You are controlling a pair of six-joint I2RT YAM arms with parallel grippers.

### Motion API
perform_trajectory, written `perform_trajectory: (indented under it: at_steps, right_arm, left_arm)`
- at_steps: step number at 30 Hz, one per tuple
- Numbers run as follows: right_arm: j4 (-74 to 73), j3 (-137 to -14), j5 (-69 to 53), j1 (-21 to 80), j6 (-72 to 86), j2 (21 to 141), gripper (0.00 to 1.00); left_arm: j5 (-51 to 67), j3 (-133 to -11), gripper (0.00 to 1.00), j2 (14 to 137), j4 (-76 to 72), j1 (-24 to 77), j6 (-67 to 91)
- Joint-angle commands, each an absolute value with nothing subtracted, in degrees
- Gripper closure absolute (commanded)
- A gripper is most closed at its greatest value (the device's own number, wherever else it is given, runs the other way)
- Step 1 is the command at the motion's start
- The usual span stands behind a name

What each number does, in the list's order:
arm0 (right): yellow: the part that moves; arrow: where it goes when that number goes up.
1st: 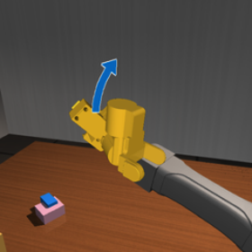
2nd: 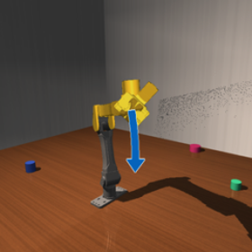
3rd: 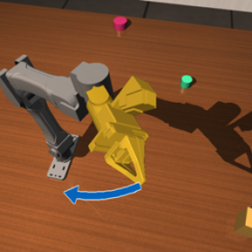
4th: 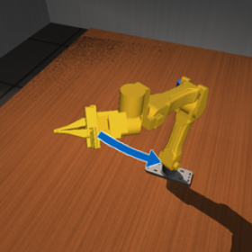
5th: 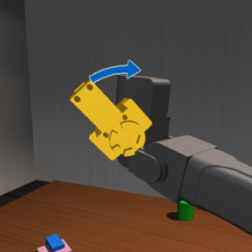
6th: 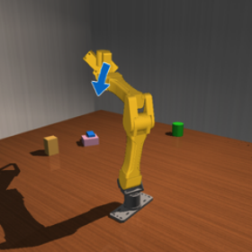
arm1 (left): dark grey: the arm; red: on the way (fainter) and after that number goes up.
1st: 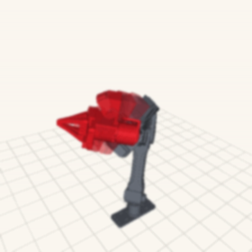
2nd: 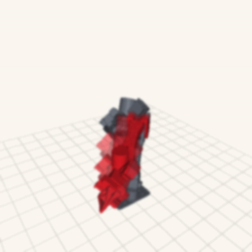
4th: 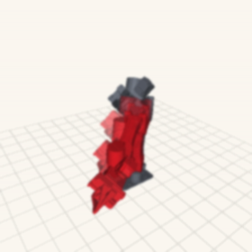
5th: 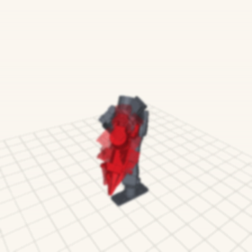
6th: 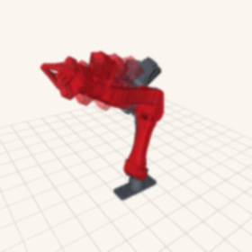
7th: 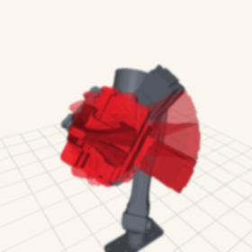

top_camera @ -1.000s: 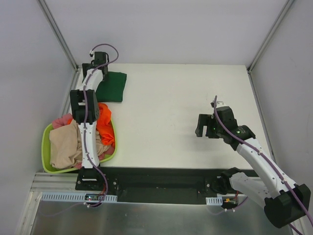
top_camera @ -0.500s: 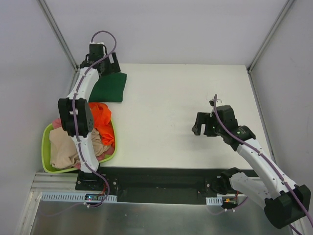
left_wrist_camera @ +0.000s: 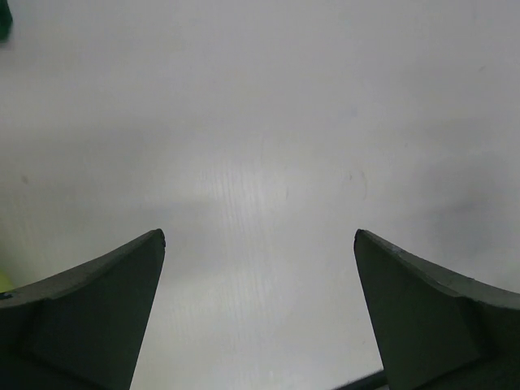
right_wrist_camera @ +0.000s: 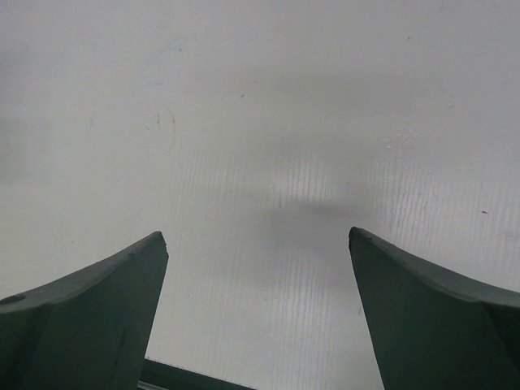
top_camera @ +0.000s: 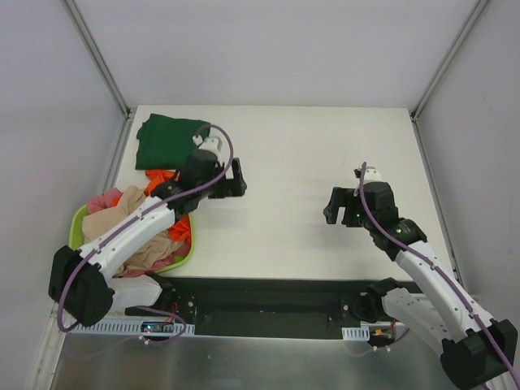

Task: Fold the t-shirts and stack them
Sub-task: Put the neatly folded tshirt into the corner of the board with the left arm

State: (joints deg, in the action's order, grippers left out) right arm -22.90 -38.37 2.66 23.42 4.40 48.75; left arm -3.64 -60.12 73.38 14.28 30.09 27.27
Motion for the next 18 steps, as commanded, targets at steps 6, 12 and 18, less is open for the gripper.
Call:
perform_trajectory:
  at_steps: [6,12,18]
  right_arm:
    - [-16.00,-31.12,7.11,23.03,6.77,42.54,0.04]
    - [-14.86,-29.19,7.29,23.03,6.59,38.15,0.04]
    - [-13.80,-27.43,7.55,22.94,6.68,32.97,0.04]
  left_arm:
    - [-13.53,-32.27,0.01,44.41,12.57,33.84,35.41]
    - [-15.82,-29.00,0.01,37.18,15.72,33.84,36.03]
    - [-17.84,-29.79,0.01,35.25,17.93,33.84,37.18]
